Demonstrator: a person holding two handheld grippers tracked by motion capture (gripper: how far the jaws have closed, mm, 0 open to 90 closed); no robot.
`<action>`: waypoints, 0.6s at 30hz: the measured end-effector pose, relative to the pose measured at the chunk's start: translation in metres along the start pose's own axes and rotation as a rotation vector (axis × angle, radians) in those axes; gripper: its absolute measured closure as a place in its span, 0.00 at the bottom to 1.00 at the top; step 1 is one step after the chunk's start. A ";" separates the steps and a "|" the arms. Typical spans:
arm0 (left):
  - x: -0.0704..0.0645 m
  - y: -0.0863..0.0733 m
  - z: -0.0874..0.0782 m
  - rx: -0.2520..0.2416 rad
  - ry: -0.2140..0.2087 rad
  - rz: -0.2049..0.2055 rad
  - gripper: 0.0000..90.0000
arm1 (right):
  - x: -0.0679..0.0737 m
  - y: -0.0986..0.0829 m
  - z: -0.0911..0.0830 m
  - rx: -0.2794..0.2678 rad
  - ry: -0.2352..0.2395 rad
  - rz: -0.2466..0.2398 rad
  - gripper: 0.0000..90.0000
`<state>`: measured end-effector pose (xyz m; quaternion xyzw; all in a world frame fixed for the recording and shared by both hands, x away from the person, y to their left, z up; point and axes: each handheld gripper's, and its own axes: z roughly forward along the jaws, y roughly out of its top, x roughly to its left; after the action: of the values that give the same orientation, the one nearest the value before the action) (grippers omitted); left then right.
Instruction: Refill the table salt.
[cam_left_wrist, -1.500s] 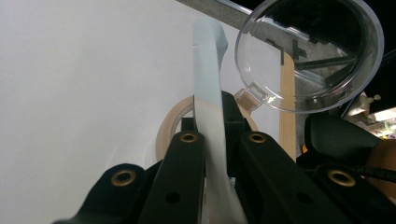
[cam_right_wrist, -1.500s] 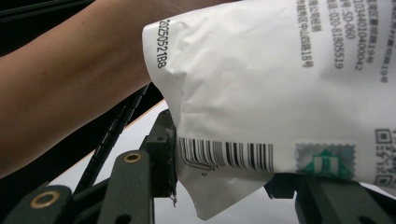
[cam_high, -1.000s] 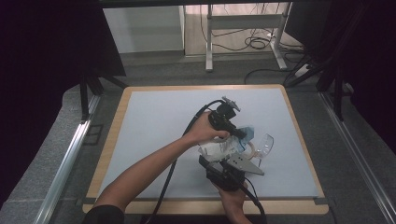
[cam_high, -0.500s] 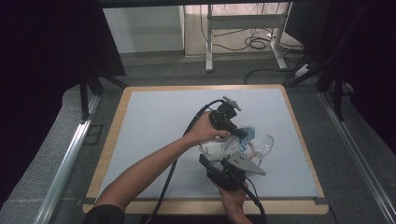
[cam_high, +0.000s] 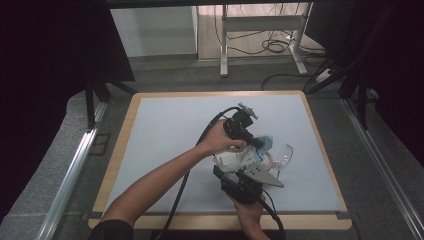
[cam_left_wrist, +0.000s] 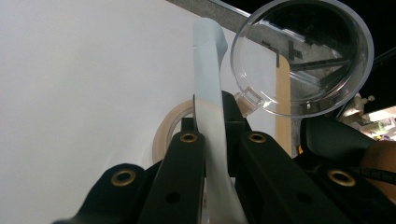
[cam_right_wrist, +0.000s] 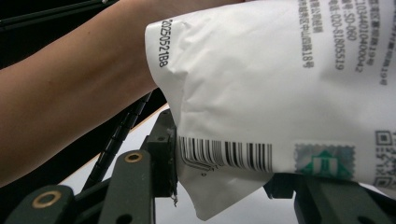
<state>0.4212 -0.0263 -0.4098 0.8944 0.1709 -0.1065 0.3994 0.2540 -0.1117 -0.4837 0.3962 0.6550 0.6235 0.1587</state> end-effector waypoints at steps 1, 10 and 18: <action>0.000 0.000 0.000 -0.001 0.000 -0.001 1.00 | 0.000 0.000 0.000 0.001 0.001 0.004 0.62; 0.001 0.000 0.000 0.002 -0.005 -0.004 1.00 | 0.000 0.000 0.000 0.001 0.000 -0.004 0.62; 0.002 -0.001 -0.001 -0.002 -0.008 -0.008 1.00 | 0.000 0.000 -0.001 -0.002 0.004 -0.006 0.62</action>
<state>0.4228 -0.0249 -0.4105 0.8928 0.1731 -0.1113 0.4006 0.2537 -0.1121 -0.4833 0.3929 0.6561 0.6243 0.1597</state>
